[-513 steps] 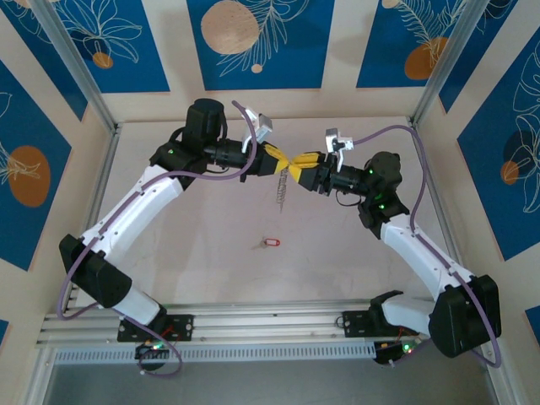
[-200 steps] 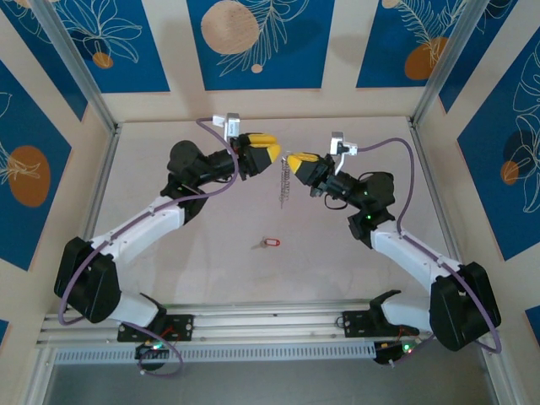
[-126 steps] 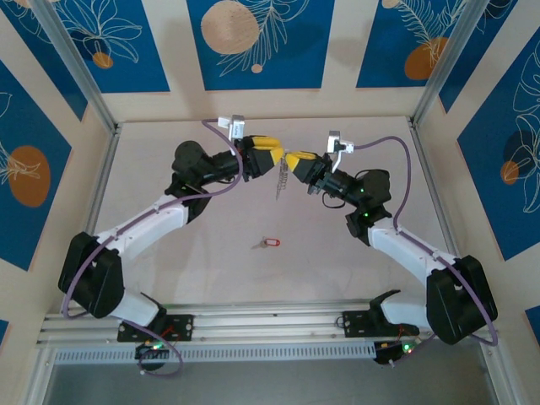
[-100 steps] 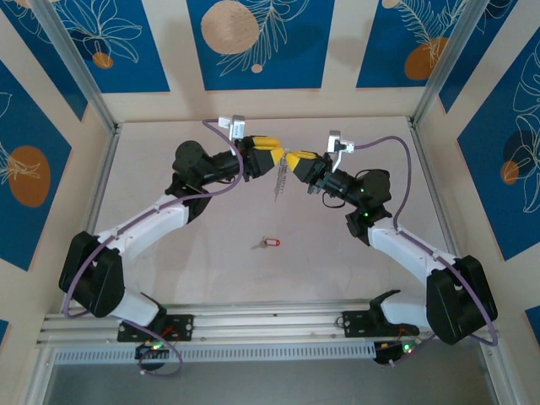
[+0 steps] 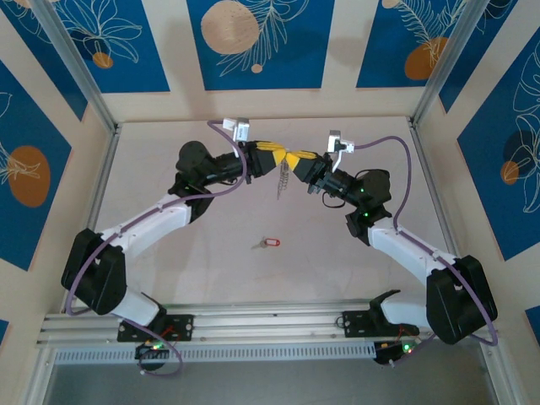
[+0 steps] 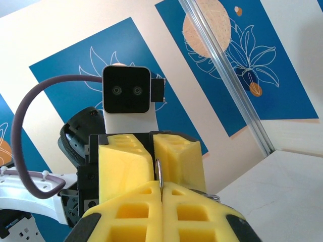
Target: Put the keys on the keyring
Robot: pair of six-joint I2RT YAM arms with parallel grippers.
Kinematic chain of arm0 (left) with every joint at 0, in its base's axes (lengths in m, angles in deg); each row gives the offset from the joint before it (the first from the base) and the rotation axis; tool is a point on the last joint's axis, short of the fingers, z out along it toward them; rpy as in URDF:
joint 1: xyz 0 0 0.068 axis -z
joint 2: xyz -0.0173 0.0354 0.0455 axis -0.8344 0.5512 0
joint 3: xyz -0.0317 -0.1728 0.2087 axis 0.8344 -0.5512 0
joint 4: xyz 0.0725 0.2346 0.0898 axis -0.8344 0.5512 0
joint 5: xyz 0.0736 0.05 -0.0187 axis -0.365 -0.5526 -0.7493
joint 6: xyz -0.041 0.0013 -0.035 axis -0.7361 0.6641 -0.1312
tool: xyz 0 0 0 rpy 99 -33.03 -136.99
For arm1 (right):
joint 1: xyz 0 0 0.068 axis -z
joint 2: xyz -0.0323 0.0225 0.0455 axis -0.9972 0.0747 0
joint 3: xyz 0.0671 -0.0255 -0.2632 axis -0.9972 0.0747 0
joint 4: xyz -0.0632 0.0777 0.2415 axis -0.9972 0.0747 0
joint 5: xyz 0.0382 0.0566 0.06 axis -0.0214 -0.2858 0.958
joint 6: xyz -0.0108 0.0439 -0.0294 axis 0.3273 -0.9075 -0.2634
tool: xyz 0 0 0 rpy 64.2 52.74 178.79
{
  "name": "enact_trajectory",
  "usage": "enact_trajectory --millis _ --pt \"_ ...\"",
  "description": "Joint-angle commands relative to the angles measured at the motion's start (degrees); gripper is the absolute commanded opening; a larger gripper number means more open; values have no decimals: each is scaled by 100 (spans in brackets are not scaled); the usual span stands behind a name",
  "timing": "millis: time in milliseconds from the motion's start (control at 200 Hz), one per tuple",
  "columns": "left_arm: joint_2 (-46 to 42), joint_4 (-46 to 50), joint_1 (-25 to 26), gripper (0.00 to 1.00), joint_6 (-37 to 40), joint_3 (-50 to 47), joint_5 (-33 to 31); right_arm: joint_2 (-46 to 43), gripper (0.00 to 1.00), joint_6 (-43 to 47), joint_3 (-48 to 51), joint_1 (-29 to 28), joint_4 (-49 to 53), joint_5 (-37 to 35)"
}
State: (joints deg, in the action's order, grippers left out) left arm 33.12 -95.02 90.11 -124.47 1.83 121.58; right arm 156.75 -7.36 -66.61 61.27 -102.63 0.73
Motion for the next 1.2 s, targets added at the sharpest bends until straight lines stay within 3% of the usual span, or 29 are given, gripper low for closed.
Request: enact_trajectory --millis 0,100,175,250,500,700,980,1195 --pt "46 -303 49 7 1 167 106 8 0 -27 -196 -34 -264 -119" --pt "60 -279 54 0 27 233 134 -20 1 36 -244 -13 -100 48" --pt "14 -9 53 0 195 322 205 -145 24 213 -316 86 377 201" --pt "-111 715 49 0 686 510 334 -374 33 382 -276 294 801 336" --pt "-376 4599 52 0 3443 1768 678 -1142 38 922 -278 1087 2130 1073" --pt "-79 6530 53 0 4641 2769 1025 -1088 45 1165 -603 1131 2444 1796" --pt "85 7212 62 0 5039 3254 1110 -831 47 1122 -754 831 2179 1888" --pt "90 7208 97 0 5063 3277 1052 -610 46 1120 -835 524 2022 1754"
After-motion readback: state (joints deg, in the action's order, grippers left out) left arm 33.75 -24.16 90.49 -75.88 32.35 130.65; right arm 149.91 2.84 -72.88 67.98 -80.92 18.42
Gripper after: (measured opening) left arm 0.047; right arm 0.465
